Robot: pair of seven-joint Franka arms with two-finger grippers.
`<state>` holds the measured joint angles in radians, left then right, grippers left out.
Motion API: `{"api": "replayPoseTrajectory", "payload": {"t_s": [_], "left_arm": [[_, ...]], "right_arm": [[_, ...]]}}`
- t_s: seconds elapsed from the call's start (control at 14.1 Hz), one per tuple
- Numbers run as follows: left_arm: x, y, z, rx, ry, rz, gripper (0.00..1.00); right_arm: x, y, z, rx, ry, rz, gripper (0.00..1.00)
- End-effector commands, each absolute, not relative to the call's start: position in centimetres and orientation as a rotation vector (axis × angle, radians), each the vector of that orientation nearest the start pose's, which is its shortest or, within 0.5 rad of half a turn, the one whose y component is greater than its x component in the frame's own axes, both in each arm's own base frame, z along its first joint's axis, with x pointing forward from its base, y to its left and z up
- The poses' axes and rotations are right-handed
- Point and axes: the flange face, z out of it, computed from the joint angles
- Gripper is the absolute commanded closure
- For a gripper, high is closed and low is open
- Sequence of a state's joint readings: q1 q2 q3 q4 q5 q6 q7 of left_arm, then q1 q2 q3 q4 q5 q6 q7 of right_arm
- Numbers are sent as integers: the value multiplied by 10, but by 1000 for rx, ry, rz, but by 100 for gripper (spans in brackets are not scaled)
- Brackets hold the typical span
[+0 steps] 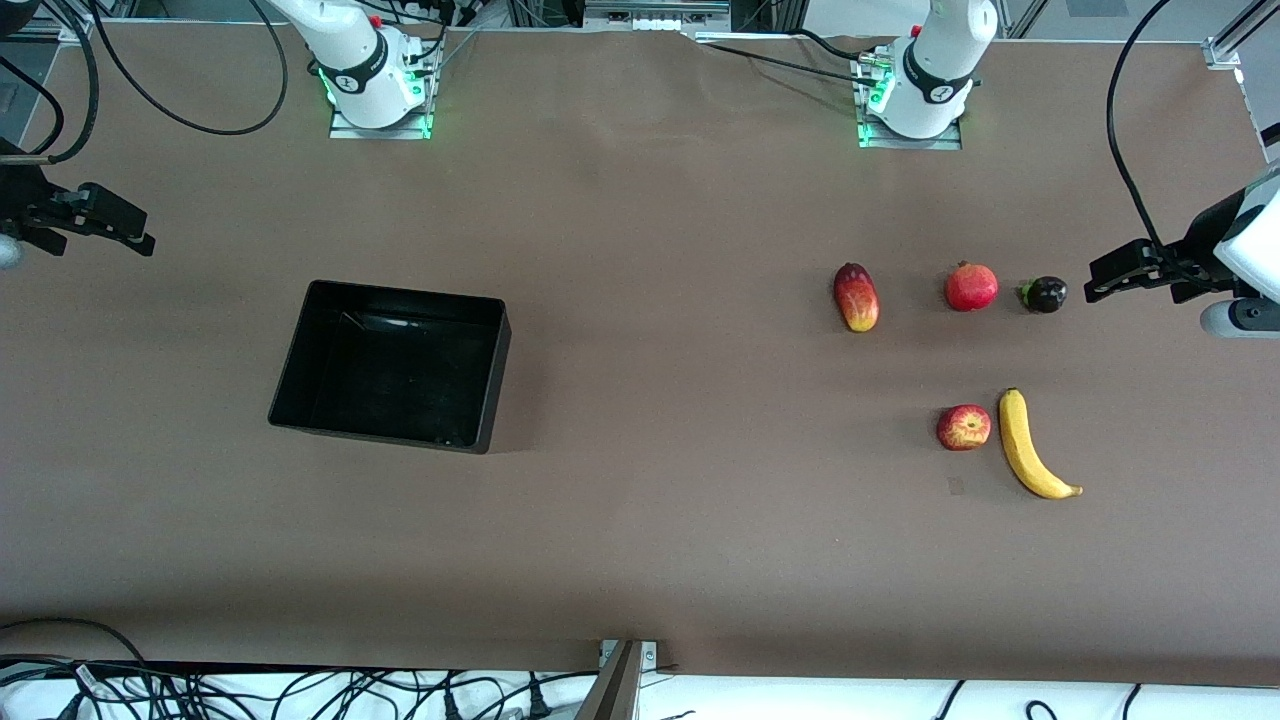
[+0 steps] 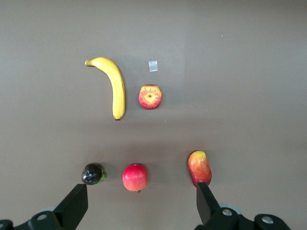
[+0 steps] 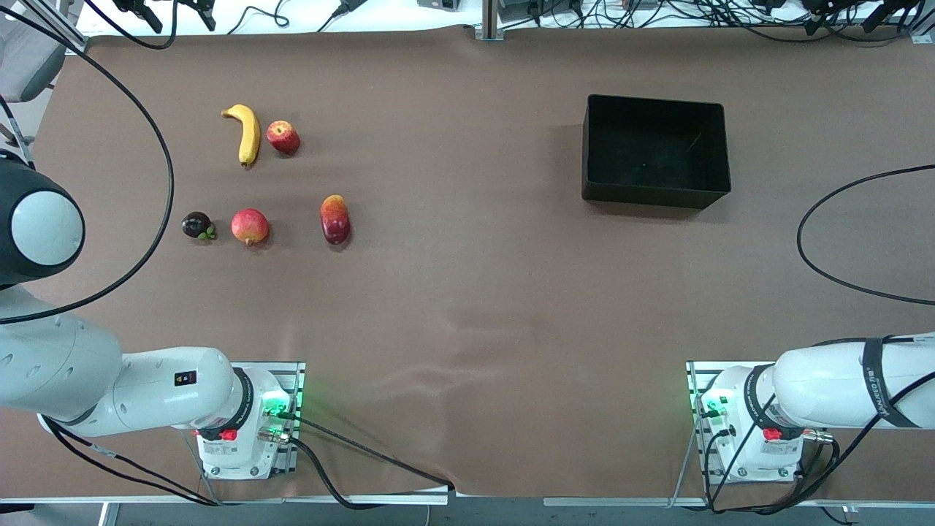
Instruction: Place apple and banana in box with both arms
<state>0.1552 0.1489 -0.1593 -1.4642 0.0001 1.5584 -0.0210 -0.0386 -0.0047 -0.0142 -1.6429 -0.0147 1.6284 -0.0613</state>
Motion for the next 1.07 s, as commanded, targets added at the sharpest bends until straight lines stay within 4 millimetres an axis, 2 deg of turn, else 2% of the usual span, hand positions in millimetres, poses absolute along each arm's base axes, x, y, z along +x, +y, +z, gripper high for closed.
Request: {"api": "replayPoseTrajectory", "payload": {"t_s": [0.0, 0.36, 0.5, 0.57, 0.64, 0.85, 1.0], "left_arm": [[599, 4, 589, -3173, -39, 73, 0], [599, 4, 589, -3173, -41, 73, 0], [599, 3, 589, -3173, -39, 73, 0], [599, 3, 589, -3173, -39, 73, 0], [599, 3, 589, -3175, -39, 76, 0], [599, 3, 584, -3175, -39, 90, 0], [599, 4, 584, -3173, -39, 90, 0]], "right_arm": [[555, -30, 592, -3168, -51, 44, 0], [570, -40, 554, -3144, -19, 160, 0], [575, -37, 563, -3153, -29, 135, 0], [574, -36, 556, -3156, -37, 167, 0], [574, -36, 538, -3151, -19, 222, 0], [579, -37, 502, -3136, -2, 305, 0], [583, -36, 468, -3143, 77, 248, 0]]}}
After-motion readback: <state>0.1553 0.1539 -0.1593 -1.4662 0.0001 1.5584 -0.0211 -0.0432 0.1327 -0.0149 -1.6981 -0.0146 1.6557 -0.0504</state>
